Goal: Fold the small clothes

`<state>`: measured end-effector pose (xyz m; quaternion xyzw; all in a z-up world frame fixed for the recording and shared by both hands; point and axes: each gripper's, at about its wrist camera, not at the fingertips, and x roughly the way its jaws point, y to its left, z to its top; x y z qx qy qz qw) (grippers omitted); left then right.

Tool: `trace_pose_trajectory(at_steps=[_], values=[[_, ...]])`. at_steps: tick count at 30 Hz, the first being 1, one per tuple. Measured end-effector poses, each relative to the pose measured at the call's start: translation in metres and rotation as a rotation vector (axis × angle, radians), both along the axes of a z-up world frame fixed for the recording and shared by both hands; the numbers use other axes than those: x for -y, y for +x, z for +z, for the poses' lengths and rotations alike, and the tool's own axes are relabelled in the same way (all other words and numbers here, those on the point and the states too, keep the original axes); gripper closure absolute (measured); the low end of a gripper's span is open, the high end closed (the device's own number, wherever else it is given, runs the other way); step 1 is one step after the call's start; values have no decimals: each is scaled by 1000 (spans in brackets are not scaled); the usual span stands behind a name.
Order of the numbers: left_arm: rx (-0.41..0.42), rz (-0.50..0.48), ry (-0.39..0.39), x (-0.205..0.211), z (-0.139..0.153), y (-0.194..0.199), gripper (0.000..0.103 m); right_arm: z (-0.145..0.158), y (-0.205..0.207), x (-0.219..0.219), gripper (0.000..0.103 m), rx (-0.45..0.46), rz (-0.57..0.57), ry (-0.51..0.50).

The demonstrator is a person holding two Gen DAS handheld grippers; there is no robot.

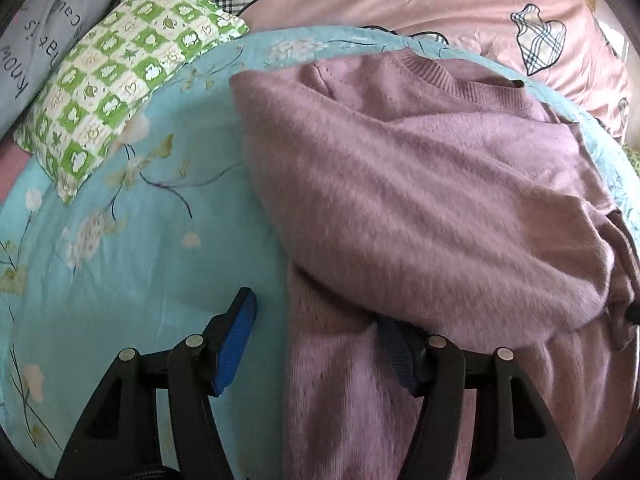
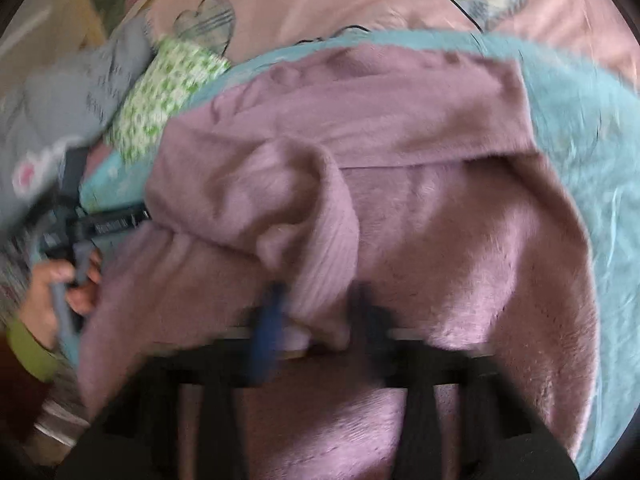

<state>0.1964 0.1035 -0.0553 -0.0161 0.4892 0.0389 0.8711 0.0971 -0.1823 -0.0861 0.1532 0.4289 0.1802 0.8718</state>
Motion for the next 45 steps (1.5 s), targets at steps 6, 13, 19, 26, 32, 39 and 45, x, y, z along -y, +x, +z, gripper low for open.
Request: trace_pose_trajectory(at_steps=[6,13,19,26,32,39,45], values=[[29,-23,1,6,4,5,41,34,36,50,93,59,-44,285],[69,-108,-75,7,7,-1,41,120,87,62,94,213,-15,416],[71,-30,10,9,8,22,42,192,113,48,94,323,62,488],[98,221,-4,-30,9,34,49,199,117,83,94,363,-38,427],[127,279,-101,-47,7,17,49,74,144,117,94,54,-169,319],[109,302,-143,-54,4,13,49,64,155,117,94,99,-140,244],[85,227,-188,-55,7,0,48,2,155,121,88,-115,-189,75]])
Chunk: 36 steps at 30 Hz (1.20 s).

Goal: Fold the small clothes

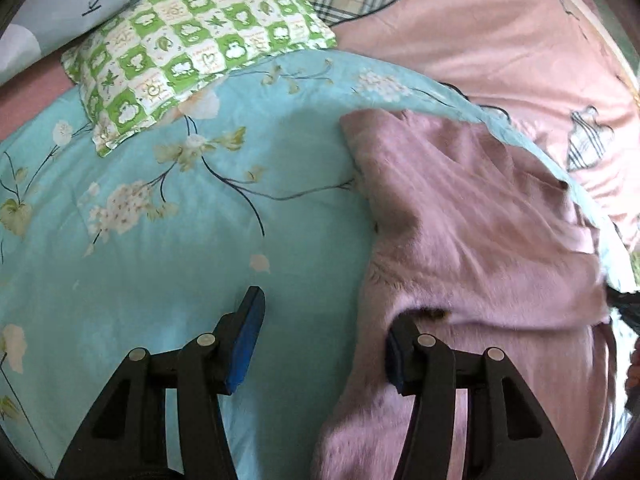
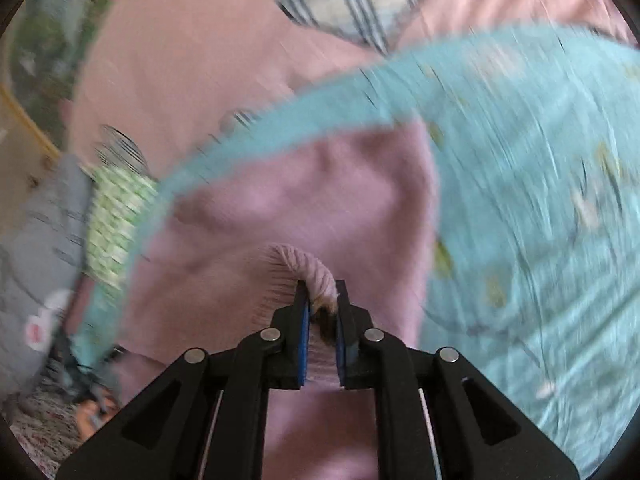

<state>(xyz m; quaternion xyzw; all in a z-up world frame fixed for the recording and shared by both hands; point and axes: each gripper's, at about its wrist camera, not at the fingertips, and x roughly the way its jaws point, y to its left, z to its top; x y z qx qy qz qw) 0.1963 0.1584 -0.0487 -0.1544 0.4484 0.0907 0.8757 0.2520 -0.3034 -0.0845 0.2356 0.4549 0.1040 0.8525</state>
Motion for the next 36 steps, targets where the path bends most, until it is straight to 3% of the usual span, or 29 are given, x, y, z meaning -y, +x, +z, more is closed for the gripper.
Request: trace_pose_trajectory(at_steps=[4,6,8,9,16,21,23,24,25,26,27,28,30,32,36], values=[[28,-112,-89,-10,13,-18,48,-8,-16,14,77,1,-29,40],[77,-145,-112,-19,28,-24,40,1,-21,17,72,20,-42,26],[100,-138,-142,-29,36,-21,25,10,-26,19,57,42,-61,3],[108,-135,-166,-34,38,-15,25,15,-28,20,51,63,-68,4],[9,-133,-306,-41,16,75,22,25,-14,3,50,106,-53,12],[-82,-130,-248,-26,-13,128,22,30,-12,-20,50,154,-8,-27],[-72,-131,-223,-22,-16,137,22,32,-14,-30,50,181,38,-27],[-59,-145,-208,-18,-15,143,24,32,-15,-36,50,188,66,-25],[-46,-157,-200,-15,-14,146,37,30,-14,-43,50,186,94,-18],[-22,-172,-202,-13,-12,148,86,28,-13,-48,50,181,111,-16],[1,-197,-222,-10,-9,150,95,24,-11,-54,50,171,132,-18],[28,-190,-206,-9,-3,148,96,21,-9,-57,50,163,138,-24],[173,-177,-146,-7,25,131,97,18,-9,-60,50,160,141,-32],[228,-169,-119,-7,33,122,97,16,-10,-59,50,165,129,-41],[108,-134,-24,-14,0,138,96,-3,-1,-49,50,106,76,-77]])
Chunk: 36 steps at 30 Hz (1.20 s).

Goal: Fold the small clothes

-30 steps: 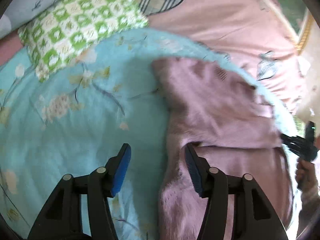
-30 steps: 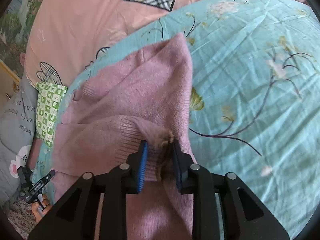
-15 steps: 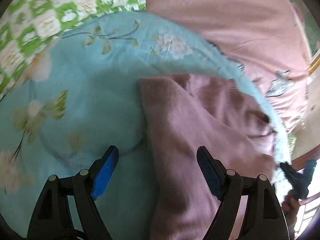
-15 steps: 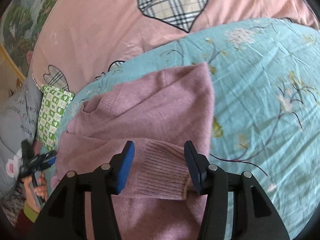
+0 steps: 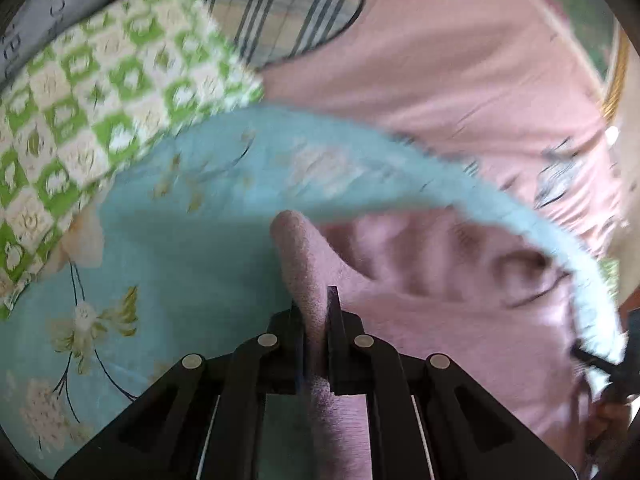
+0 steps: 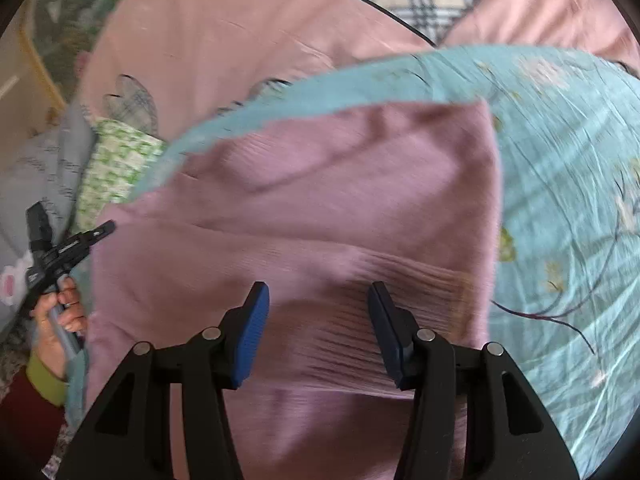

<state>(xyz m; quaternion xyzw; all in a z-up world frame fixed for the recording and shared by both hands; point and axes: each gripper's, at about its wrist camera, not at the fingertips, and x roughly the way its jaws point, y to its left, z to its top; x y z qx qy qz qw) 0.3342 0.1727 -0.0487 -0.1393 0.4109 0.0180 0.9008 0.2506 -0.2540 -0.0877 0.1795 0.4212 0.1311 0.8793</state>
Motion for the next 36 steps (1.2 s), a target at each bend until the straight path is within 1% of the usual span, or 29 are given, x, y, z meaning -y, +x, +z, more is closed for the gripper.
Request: trace_pose_trajectory(at_steps=[1,3,4,5,7,8,10,12,14,16,17,18,20,21,22,24,26,27,29,30,32,33,34,35,36], values=[[-20,8,7,-1,-8,3,96,-3,0,4,50,-2,-9,15],[-43,32,-11,-9,-18,5,94,-3,-2,10,50,2,-29,28],[-40,44,-12,-11,-17,4,93,-1,-4,12,50,5,-40,26],[-33,64,3,-12,-14,2,89,2,-7,14,50,9,-49,25],[-36,97,49,-14,-8,-3,84,9,-14,16,50,25,-62,16],[-39,103,51,-15,-5,-6,85,13,-18,15,50,36,-60,8],[-29,103,33,-19,6,-20,85,19,-22,14,50,52,-47,6],[-7,92,28,-15,18,-39,84,23,-23,17,50,56,-67,1],[5,79,22,-11,28,-53,80,26,-20,23,50,59,-91,-1],[14,38,29,-5,39,-58,69,33,-8,29,50,66,-99,-8],[17,8,33,0,44,-56,66,37,-1,29,50,74,-95,-15],[22,-47,47,10,53,-45,64,44,14,28,50,83,-60,-23],[22,-128,76,26,64,-26,45,56,39,20,50,87,12,-80],[21,-194,102,40,70,-10,31,62,56,13,49,95,69,-121],[25,-229,124,50,74,-5,29,66,67,10,49,107,104,-137],[8,-311,165,69,75,20,29,71,98,1,44,119,191,-168],[-17,-351,210,82,71,46,29,71,125,-7,43,111,241,-208],[-33,-371,244,90,65,63,29,70,133,-9,43,107,255,-215],[-76,-398,261,95,53,86,29,66,155,-13,43,95,289,-231],[-113,-414,274,100,42,99,29,60,167,-16,43,75,310,-261],[-149,-426,331,104,25,113,29,50,179,-23,43,49,332,-329],[-174,-439,368,107,11,119,29,40,183,-28,43,20,362,-351],[-184,-447,375,109,5,121,28,30,184,-32,43,-11,403,-364],[-177,-444,386,111,0,121,28,22,180,-37,44,-6,432,-402],[-165,-441,389,113,-1,120,30,20,177,-39,50,14,448,-424]])
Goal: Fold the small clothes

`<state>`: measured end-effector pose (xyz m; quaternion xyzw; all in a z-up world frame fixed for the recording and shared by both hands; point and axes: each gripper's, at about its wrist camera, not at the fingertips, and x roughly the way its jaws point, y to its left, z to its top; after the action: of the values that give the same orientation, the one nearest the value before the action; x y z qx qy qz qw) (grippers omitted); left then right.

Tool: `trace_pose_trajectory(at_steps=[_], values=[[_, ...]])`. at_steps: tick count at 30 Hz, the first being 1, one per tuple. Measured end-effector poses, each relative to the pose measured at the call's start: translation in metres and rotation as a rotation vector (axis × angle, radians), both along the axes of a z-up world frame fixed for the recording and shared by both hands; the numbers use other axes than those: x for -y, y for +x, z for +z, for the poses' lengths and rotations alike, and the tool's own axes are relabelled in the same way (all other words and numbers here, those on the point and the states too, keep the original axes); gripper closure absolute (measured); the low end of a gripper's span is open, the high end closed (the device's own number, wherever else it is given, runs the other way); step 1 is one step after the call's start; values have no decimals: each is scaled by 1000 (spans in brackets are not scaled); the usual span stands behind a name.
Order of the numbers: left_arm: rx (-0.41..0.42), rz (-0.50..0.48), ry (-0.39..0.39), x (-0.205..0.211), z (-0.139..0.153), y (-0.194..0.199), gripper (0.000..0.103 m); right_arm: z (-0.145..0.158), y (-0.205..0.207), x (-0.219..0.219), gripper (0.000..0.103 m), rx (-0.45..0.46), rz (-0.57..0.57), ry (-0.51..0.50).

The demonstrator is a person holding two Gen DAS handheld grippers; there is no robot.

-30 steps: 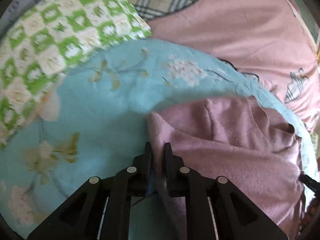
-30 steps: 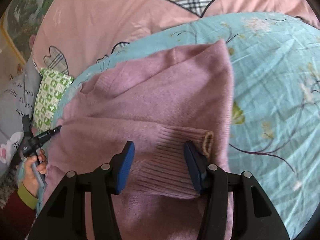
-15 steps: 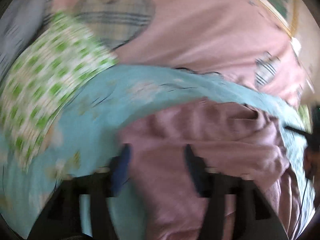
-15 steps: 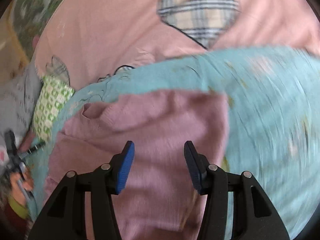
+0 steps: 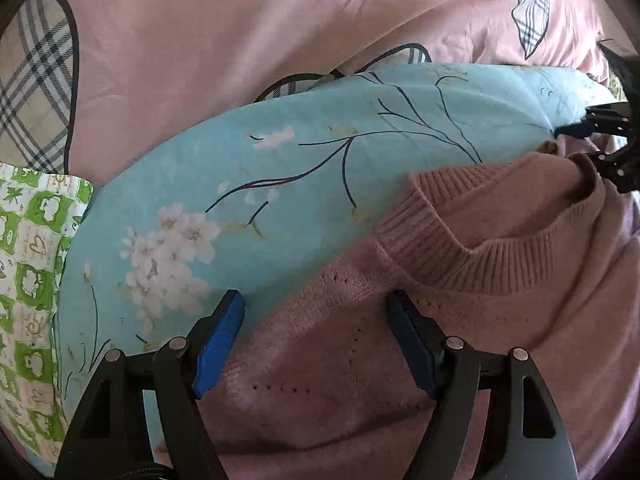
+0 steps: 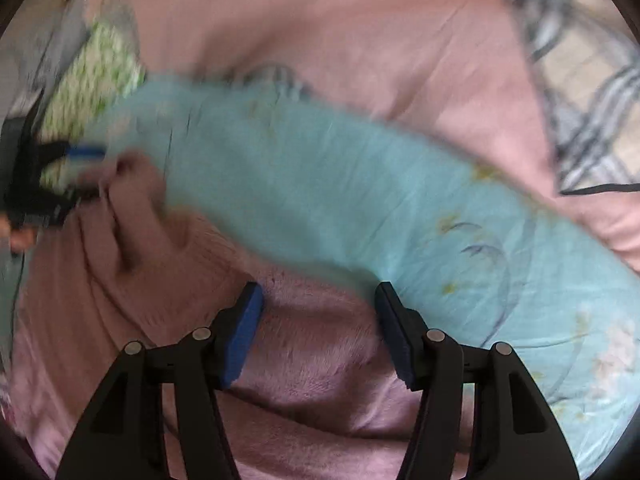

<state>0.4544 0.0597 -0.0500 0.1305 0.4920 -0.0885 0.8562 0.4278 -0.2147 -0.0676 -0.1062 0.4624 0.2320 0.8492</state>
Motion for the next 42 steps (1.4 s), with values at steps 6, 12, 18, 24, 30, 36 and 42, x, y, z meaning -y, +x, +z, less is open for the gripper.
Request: trace_pose_trajectory(at_steps=[6,12,18,24,30,36,42], values=[[159,-5,141,30,18,-19,99,28,-22,10,97,158,-127,-1],[153,109,153,28,-4,-3,99,9,-16,37,97,151,-343,69],[140,151,87,18,23,-7,87,16,-18,42,80,145,-415,156],[166,238,-35,-11,69,-67,58,64,-88,60,74,175,-403,283],[130,295,-124,-9,71,-173,51,62,-173,56,65,102,-366,356],[70,319,-223,-4,53,-278,46,38,-253,48,64,48,-364,371],[38,342,-268,-2,50,-353,45,25,-324,47,64,11,-404,407]])
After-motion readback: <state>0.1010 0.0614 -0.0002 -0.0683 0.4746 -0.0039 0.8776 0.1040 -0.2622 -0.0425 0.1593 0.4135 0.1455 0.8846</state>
